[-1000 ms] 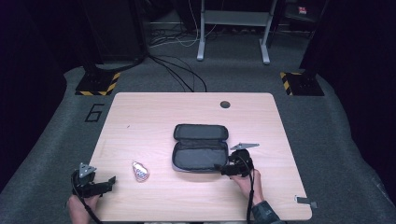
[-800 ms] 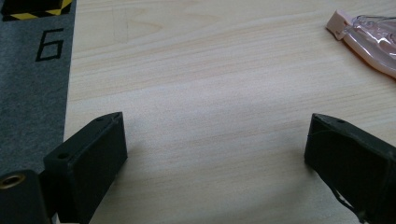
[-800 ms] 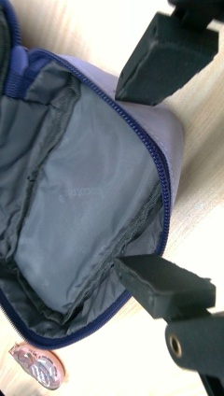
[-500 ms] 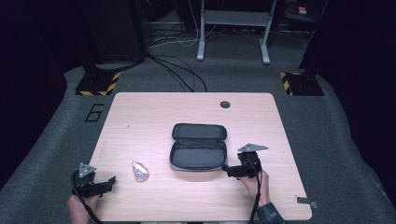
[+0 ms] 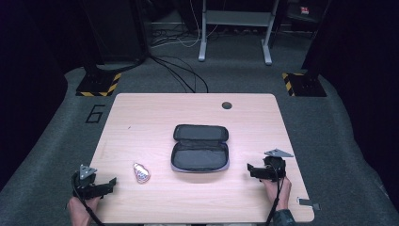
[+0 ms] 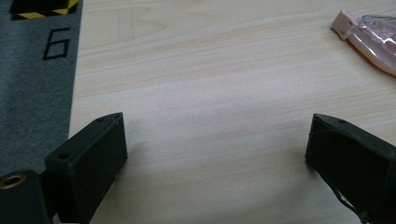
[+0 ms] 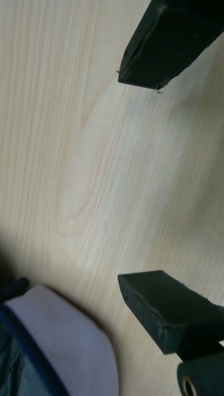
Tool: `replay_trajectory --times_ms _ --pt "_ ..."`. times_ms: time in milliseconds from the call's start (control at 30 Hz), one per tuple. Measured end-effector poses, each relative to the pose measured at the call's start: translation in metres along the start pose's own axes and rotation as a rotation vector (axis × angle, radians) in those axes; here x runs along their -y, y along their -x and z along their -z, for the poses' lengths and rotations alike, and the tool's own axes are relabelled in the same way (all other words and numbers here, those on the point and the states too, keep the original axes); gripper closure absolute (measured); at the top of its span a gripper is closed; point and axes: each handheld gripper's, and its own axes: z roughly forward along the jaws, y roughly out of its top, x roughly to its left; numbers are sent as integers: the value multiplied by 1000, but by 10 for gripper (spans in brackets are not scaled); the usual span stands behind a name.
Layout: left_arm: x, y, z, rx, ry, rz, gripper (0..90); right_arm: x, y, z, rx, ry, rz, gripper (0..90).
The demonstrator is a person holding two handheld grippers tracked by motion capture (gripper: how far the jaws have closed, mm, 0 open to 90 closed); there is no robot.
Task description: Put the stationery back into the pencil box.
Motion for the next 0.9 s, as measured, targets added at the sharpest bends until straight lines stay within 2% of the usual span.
replay_trajectory --times_ms 33,67,100,133,300,333,367,433,500,533,567,667,800,833,900 --pt "1 2 2 -5 -8 14 48 1 2 -1 16 -10 7 39" --pt "2 3 4 -11 -16 11 30 4 5 -2 44 -18 15 39" --pt "2 4 5 -9 -14 13 30 4 5 -2 44 -18 15 39" --pt "2 9 8 -3 -16 33 26 5 8 -4 45 -22 6 39" --pt "-1 24 15 6 8 47 17 9 11 -6 46 -13 -10 39" --pt "-3 26 17 16 -4 36 16 9 12 -6 46 -10 -11 39" --pt "-4 31 17 23 11 50 16 9 12 -6 46 -7 -12 41" --pt "-6 34 18 34 14 49 16 10 12 -6 45 0 -11 43" --pt "-9 47 20 74 21 70 18 10 6 -8 85 -19 16 39" --pt "-9 47 20 74 21 70 19 10 6 -8 85 -19 16 39" --pt "-11 54 21 91 18 53 20 10 4 -8 99 -22 44 40" --pt "-12 64 19 108 16 48 24 10 5 -9 95 -18 25 42" --pt "-18 79 14 149 1 30 36 10 5 -9 96 -18 27 41" --pt "-21 85 12 163 -11 10 41 10 5 -9 96 -18 26 41" --pt "-22 89 10 171 -5 13 53 10 5 -9 94 -17 29 41"
